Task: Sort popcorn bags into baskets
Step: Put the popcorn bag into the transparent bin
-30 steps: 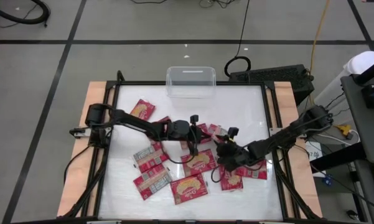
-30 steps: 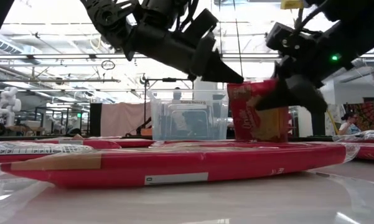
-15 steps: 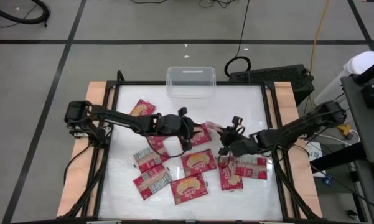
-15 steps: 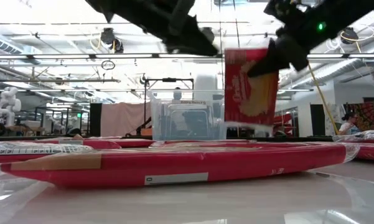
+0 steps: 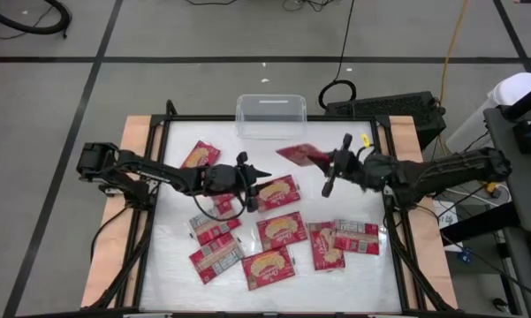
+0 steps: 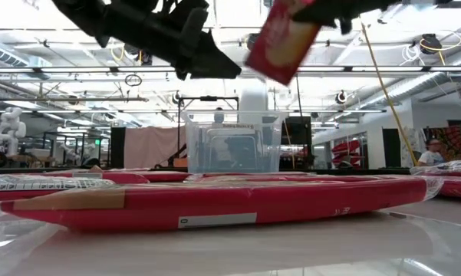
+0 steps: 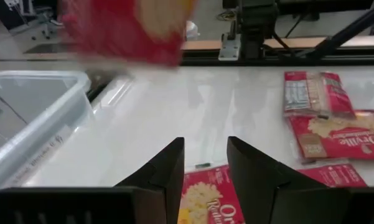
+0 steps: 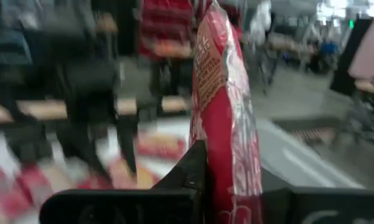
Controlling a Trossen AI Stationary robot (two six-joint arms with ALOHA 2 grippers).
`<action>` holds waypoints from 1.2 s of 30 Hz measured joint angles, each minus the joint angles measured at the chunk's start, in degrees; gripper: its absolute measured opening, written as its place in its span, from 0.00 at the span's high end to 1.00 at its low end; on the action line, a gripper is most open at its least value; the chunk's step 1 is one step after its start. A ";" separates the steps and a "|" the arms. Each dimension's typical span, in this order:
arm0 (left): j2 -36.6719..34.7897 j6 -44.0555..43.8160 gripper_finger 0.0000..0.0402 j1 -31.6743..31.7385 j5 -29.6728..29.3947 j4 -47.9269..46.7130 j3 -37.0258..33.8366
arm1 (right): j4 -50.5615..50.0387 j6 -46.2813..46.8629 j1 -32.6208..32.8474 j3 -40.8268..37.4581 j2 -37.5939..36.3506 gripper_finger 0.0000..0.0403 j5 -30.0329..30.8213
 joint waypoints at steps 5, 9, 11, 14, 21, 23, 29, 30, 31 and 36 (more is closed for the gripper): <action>-0.13 -1.44 0.68 -0.04 0.04 1.98 -0.60 | 14.91 -2.05 -4.89 -0.04 2.87 0.97 -9.86; -2.68 -0.94 0.68 -0.04 0.04 2.50 -0.62 | 24.43 -1.98 -7.92 -0.04 6.29 0.97 -15.26; -4.74 -0.13 0.68 0.15 0.10 1.98 -0.55 | 27.55 -1.68 -8.94 -0.05 8.15 0.97 -17.37; -7.74 0.84 0.68 0.22 -0.10 2.11 -0.60 | 33.69 0.29 -9.68 -1.46 10.95 0.97 -18.71; -15.83 2.03 0.68 0.74 -0.44 -3.17 -0.66 | 51.85 3.46 -9.93 -5.44 15.40 0.97 -21.46; -16.90 3.89 0.68 0.90 0.18 -1.76 -0.49 | 54.22 3.89 -9.93 -5.82 16.39 0.97 -21.42; -19.95 7.58 0.65 1.40 0.06 -3.71 -0.58 | 57.40 4.04 -9.93 -5.86 19.76 0.97 -21.44; -20.39 7.65 0.63 1.62 -0.10 -4.37 -0.58 | 58.19 4.06 -9.93 -5.86 20.37 0.97 -21.44; -20.80 7.58 0.60 2.08 -0.14 -4.47 -0.58 | 59.10 4.05 -9.93 -5.86 20.91 0.97 -21.44; -23.57 6.22 0.42 5.36 -0.09 -5.42 -0.58 | 64.83 4.05 -11.12 -5.86 23.13 0.97 -21.46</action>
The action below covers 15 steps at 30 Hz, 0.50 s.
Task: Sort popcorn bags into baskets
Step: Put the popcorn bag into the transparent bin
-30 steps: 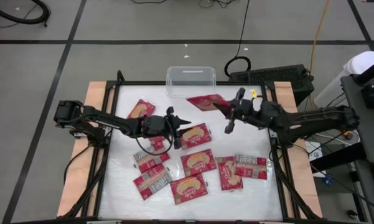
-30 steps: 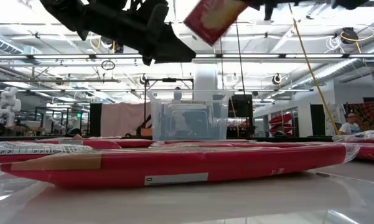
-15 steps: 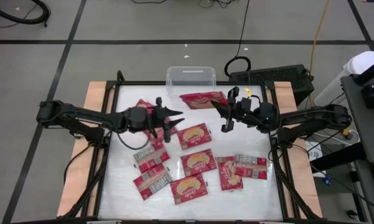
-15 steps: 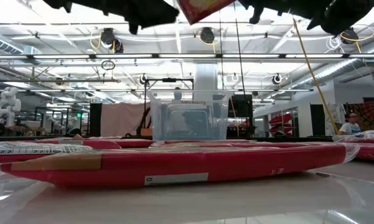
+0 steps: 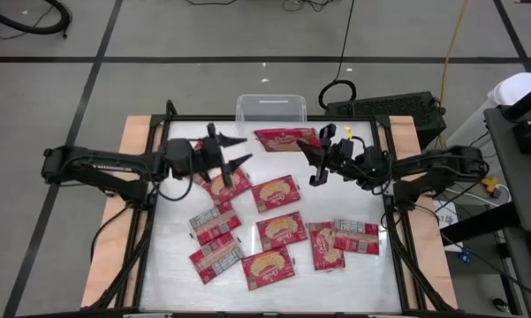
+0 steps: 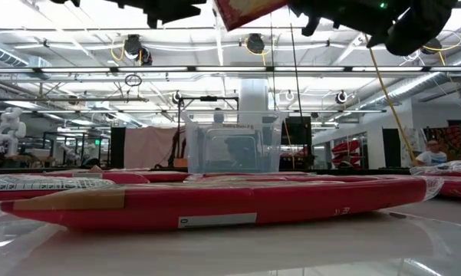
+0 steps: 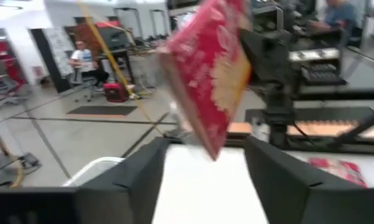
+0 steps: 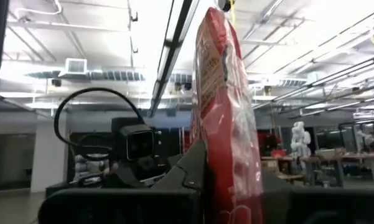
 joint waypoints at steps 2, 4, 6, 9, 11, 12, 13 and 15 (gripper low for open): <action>-0.56 -0.45 0.34 1.35 0.06 0.05 0.00 | 0.91 0.04 -0.62 0.00 0.84 0.97 -0.80; -0.61 -1.30 0.29 2.88 1.30 -0.81 0.00 | 2.33 0.49 -1.17 0.01 1.96 0.97 -2.76; -0.15 -2.90 0.26 4.35 4.47 -1.95 0.00 | 3.36 1.67 -1.39 0.02 3.11 0.97 -3.60; 1.85 -4.46 0.24 5.79 8.38 -1.83 0.00 | 5.13 2.40 -1.42 0.02 5.33 0.97 -4.39; 3.17 -4.34 0.24 6.11 8.83 -0.36 -0.02 | 7.31 2.71 -1.42 0.02 6.70 0.97 -4.37; 3.71 -3.97 0.25 6.27 9.38 0.95 -0.02 | 8.39 2.94 -1.44 0.02 7.24 0.97 -4.40; 4.00 -3.63 0.26 6.44 10.13 2.15 -0.02 | 9.29 2.99 -1.47 0.02 7.64 0.97 -4.40; 4.18 -2.98 0.28 6.77 12.40 4.17 -0.02 | 9.57 2.95 -1.71 0.04 8.10 0.97 -4.40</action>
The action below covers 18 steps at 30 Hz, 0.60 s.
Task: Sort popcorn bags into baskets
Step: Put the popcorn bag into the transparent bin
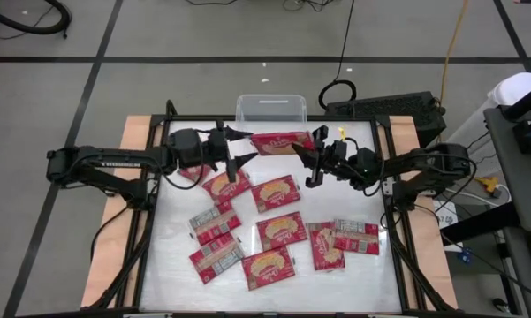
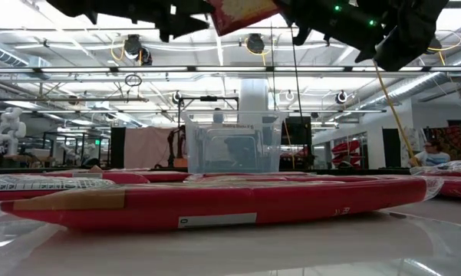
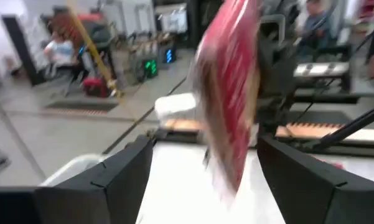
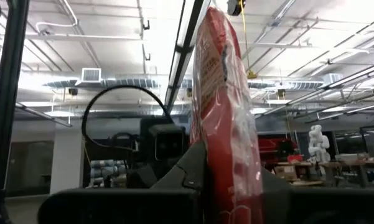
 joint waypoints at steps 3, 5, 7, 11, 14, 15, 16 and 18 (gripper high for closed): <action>-0.05 0.76 0.33 0.54 3.51 3.57 0.02 | -0.03 0.00 -0.73 0.00 0.09 0.97 0.02; -0.02 0.67 0.37 1.20 4.74 5.04 0.02 | 0.03 0.07 -1.10 0.02 0.03 0.97 0.05; 0.00 0.13 0.40 2.21 5.94 6.46 0.02 | 0.00 0.07 -1.24 0.02 0.03 0.97 0.09; 0.19 -1.24 0.49 4.65 9.39 8.87 0.02 | -0.12 0.07 -1.24 0.02 0.03 0.97 0.07; 0.67 -2.85 0.55 6.75 13.47 10.54 0.06 | -1.54 0.05 -1.28 0.02 0.03 0.97 0.07; 0.67 -3.33 0.57 7.43 14.93 10.42 0.35 | -1.89 0.07 -1.40 0.02 0.03 0.97 0.07; 0.86 -3.66 0.59 8.09 16.09 9.96 0.95 | -1.96 0.06 -1.58 0.02 0.03 0.97 0.07; 1.80 -3.90 0.62 9.29 17.36 8.16 2.38 | -1.81 0.07 -1.88 0.02 0.03 0.97 0.11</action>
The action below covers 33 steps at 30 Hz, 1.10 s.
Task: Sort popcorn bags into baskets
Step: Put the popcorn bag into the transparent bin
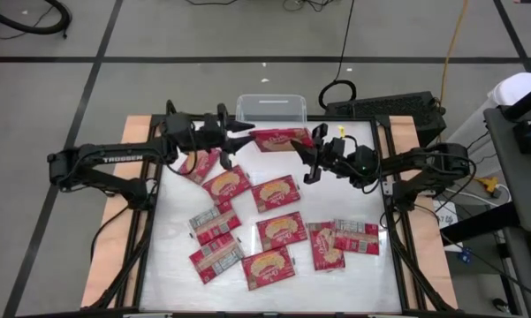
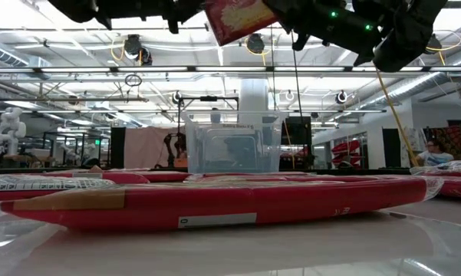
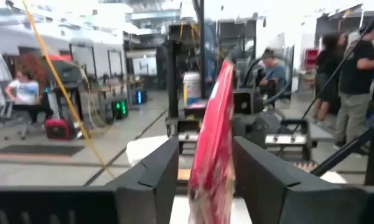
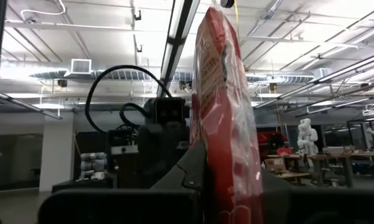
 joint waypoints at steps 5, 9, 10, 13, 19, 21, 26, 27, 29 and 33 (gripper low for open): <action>1.56 0.78 0.60 4.77 8.75 -10.34 5.87 | 0.09 0.02 -1.06 0.00 0.00 0.97 -0.02; 3.23 3.11 0.52 6.80 11.45 -17.15 9.63 | 0.46 0.02 -2.43 0.02 0.00 0.97 0.00; 3.77 3.84 0.51 6.95 11.96 -17.16 10.19 | 0.43 0.20 -2.77 0.02 0.00 0.97 -0.02; 4.48 3.99 0.50 7.47 14.75 -15.19 10.84 | 0.34 1.62 -3.56 0.02 0.00 0.97 -0.02; 6.81 5.52 0.67 7.56 15.01 -14.26 10.89 | 0.00 1.53 -3.71 0.02 -0.02 0.97 -0.16; 7.39 5.28 0.75 7.79 15.03 -13.66 10.87 | -0.04 1.47 -3.71 0.04 -0.02 0.97 -0.21; 8.41 3.96 0.95 8.74 15.36 -12.64 10.87 | -0.66 1.27 -3.76 0.07 -0.02 0.97 0.05; 8.41 3.82 0.96 8.98 15.73 -12.66 10.87 | -0.69 1.29 -3.73 0.07 -0.02 0.97 0.23; 8.41 3.32 0.95 9.39 15.95 -12.59 10.87 | -0.49 1.66 -3.81 0.07 -0.02 0.96 0.58; 7.69 2.15 0.92 11.29 17.14 -12.44 10.87 | -0.43 2.85 -3.70 0.07 0.05 0.90 4.32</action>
